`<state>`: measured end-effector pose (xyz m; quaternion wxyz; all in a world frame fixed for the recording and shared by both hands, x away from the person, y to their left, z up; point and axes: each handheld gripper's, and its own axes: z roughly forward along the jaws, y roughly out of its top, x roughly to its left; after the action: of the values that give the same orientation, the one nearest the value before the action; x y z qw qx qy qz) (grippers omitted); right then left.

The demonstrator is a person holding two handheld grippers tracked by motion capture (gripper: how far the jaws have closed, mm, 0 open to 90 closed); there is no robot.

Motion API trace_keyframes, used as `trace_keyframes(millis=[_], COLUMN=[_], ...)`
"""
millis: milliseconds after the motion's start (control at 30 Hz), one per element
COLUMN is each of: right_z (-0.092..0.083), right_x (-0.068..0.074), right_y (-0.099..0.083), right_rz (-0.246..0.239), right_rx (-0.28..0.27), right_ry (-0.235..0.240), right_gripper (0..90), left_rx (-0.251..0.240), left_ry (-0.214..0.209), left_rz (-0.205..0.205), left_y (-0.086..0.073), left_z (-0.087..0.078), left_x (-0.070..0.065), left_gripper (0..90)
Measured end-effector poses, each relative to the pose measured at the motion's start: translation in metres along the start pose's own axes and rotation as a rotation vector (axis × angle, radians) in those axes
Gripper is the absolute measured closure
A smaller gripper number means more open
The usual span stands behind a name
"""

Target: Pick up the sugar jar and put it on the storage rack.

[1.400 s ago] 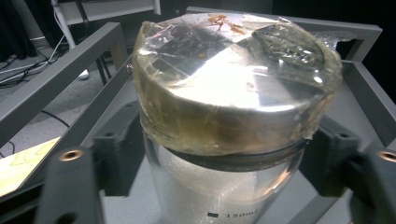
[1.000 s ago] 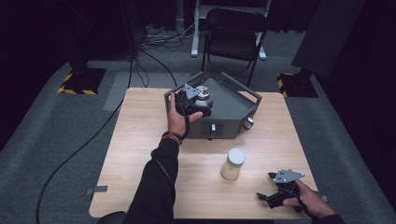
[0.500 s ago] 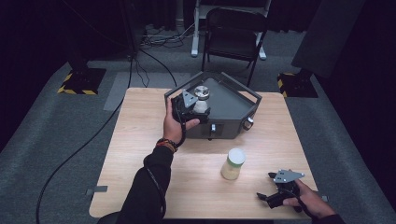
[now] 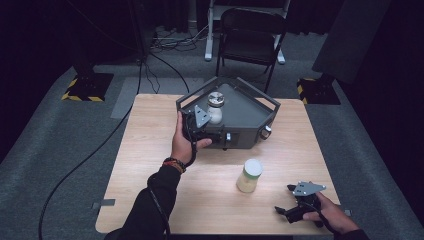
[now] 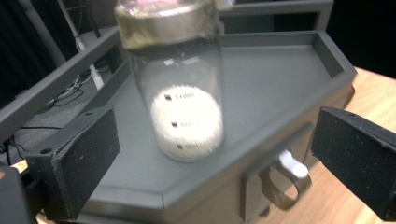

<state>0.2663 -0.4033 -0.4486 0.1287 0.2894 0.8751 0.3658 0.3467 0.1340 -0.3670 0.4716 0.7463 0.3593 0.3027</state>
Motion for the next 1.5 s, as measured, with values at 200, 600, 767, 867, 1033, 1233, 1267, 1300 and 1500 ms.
trace_keyframes(millis=[200,600,767,867,1033,1233,1267,1300,1500], right_z=[0.000,0.000,0.000,0.000,0.000,0.000,0.000,0.000,0.000], right_x=[0.000,0.000,0.000,0.000,0.000,0.000,0.000,0.000,0.000], right_y=[0.000,0.000,0.000,0.000,0.000,0.000,0.000,0.000,0.000], right_rz=[0.000,0.000,0.000,0.001,0.000,0.001,0.001,0.001,0.000], right_rx=[0.000,0.000,-0.001,0.000,0.000,0.000,0.000,0.000,0.000], right_ry=[0.000,0.001,0.000,0.000,0.000,0.000,0.000,0.000,0.000], right_gripper=[0.0,0.0,0.0,0.0,0.0,0.0,0.0,0.0,0.0], left_rx=[0.012,0.039,0.050,0.054,0.088,0.127,0.132,0.141,0.161], left_ry=[-0.019,-0.055,-0.061,-0.070,-0.088,-0.108,-0.108,-0.111,-0.117], left_rz=[0.020,0.073,0.091,0.105,0.146,0.173,0.182,0.189,0.200], left_y=[-0.010,-0.030,-0.037,-0.041,-0.046,-0.054,-0.055,-0.057,-0.063], left_z=[-0.006,-0.017,-0.021,-0.024,-0.028,-0.034,-0.035,-0.036,-0.039], left_x=[-0.002,-0.010,-0.013,-0.015,-0.019,-0.022,-0.023,-0.024,-0.025], left_gripper=[0.6,0.8,0.8,0.8,1.3,1.3,1.3,1.3,1.3])
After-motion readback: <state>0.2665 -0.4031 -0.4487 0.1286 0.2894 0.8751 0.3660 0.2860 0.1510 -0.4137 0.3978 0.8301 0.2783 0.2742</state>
